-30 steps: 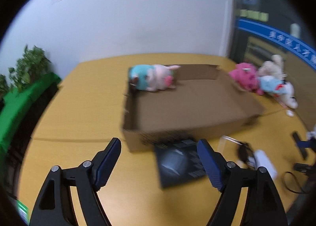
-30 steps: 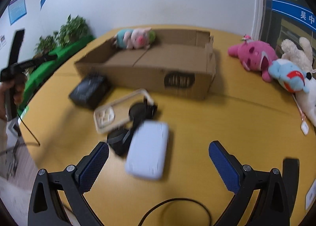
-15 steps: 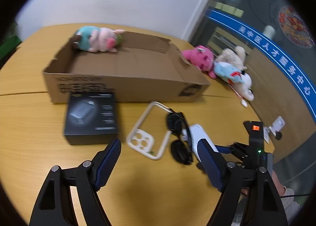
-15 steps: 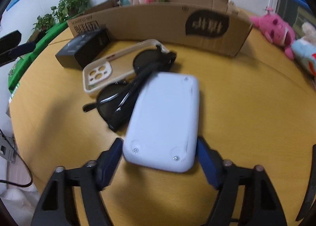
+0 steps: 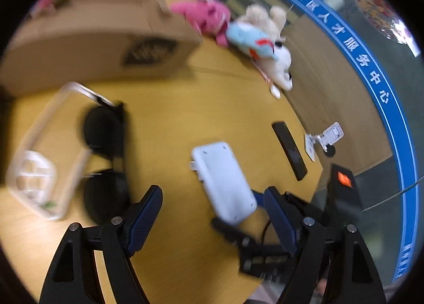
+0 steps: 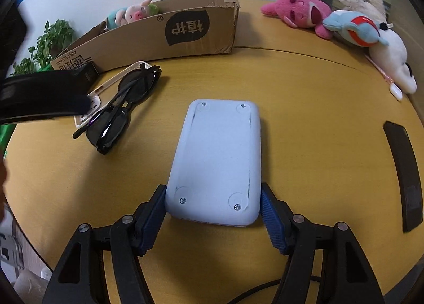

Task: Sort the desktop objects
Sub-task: 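Lift the white power bank with the left gripper and carry it over the box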

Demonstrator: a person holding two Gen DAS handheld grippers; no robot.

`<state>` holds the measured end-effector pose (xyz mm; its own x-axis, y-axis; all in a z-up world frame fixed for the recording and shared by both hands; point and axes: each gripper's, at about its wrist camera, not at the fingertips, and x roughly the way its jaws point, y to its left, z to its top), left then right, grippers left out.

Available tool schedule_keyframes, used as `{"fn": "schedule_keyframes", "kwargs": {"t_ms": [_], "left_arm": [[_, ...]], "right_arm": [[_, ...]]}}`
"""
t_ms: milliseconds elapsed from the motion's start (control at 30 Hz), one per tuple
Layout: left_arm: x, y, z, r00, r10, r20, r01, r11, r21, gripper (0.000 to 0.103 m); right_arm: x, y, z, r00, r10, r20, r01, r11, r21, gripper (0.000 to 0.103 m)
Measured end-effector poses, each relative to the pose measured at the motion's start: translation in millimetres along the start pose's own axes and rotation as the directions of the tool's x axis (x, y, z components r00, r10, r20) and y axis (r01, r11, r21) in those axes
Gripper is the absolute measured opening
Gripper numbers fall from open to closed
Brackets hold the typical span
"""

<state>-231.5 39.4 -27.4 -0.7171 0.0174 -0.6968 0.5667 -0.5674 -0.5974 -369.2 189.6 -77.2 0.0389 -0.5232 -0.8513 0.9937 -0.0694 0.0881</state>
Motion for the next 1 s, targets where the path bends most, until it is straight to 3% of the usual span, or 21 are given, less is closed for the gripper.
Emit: {"fn": "schedule_keyframes", "kwargs": {"t_ms": [133, 200, 267, 433, 567, 767, 867, 1000], "left_arm": [[34, -6, 12, 0.996, -0.016, -0.085, 0.014, 1.0, -0.023, 0.065], [48, -10, 18, 0.992, -0.005, -0.124, 0.004, 1.0, -0.01, 0.047], [60, -14, 18, 0.986, 0.042, -0.163, -0.039, 0.999, 0.017, 0.038], [53, -9, 18, 0.989, 0.016, -0.147, -0.015, 1.0, 0.009, 0.031], [28, -18, 28, 0.996, 0.014, -0.083, -0.01, 0.999, 0.049, 0.03], [-40, -29, 63, 0.997, 0.032, 0.071, -0.041, 0.992, 0.12, 0.031], [-87, -29, 76, 0.984, 0.049, 0.172, -0.073, 0.988, 0.137, 0.031], [-160, -30, 89, 0.943, 0.101, 0.318, -0.162, 0.972, 0.17, 0.031]], "right_arm": [[-3, -3, -3, 1.0, 0.019, 0.01, -0.02, 0.999, 0.028, 0.066], [-4, -4, -2, 0.999, 0.032, 0.013, -0.032, 0.999, 0.041, 0.066], [-6, -5, -4, 0.999, 0.041, 0.018, -0.042, 0.998, 0.052, 0.065], [-9, -9, -4, 0.997, 0.073, 0.033, -0.076, 0.992, 0.096, 0.065], [-25, 0, 3, 0.994, 0.062, 0.089, -0.07, 0.994, 0.085, 0.065], [-61, 26, 59, 0.971, 0.054, 0.233, -0.056, 0.998, 0.0, 0.065], [-82, 51, 99, 0.945, 0.076, 0.319, -0.057, 0.996, -0.067, 0.065], [-112, 95, 150, 0.897, 0.13, 0.422, -0.068, 0.985, -0.16, 0.065]]}}
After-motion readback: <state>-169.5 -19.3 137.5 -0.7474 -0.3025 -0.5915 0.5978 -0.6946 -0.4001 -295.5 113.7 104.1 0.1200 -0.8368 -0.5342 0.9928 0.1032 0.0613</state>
